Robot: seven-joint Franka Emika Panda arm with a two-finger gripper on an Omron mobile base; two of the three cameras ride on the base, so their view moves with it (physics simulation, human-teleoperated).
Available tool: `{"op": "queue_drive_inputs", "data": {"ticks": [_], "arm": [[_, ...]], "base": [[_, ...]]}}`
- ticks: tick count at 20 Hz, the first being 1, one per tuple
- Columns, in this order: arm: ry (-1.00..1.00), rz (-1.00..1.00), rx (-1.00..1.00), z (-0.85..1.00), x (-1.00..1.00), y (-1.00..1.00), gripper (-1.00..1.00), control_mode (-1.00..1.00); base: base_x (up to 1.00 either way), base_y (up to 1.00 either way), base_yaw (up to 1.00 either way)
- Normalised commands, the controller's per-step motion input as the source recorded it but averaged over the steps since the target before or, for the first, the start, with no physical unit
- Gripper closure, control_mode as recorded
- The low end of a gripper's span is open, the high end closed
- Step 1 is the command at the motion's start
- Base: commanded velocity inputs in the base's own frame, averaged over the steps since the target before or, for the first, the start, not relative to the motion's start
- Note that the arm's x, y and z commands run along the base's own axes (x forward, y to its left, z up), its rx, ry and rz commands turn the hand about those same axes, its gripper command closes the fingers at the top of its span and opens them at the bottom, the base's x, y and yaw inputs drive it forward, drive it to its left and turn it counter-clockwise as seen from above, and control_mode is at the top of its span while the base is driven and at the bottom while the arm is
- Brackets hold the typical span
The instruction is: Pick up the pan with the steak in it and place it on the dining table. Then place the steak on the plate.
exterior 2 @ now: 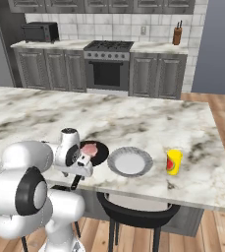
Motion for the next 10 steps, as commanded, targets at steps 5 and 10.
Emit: {"op": "queue_drive_inputs", "data": {"ticks": [5, 10], "arm": [[-0.03, -0.03, -0.14, -0.48, 0.58, 0.27, -1.00, -1.00], [0.03, 0.04, -0.04, -0.16, 0.01, -0.14, -1.00, -1.00]], "base": [[0.00, 0.00, 0.00], [0.00, 0.00, 0.00]]}}
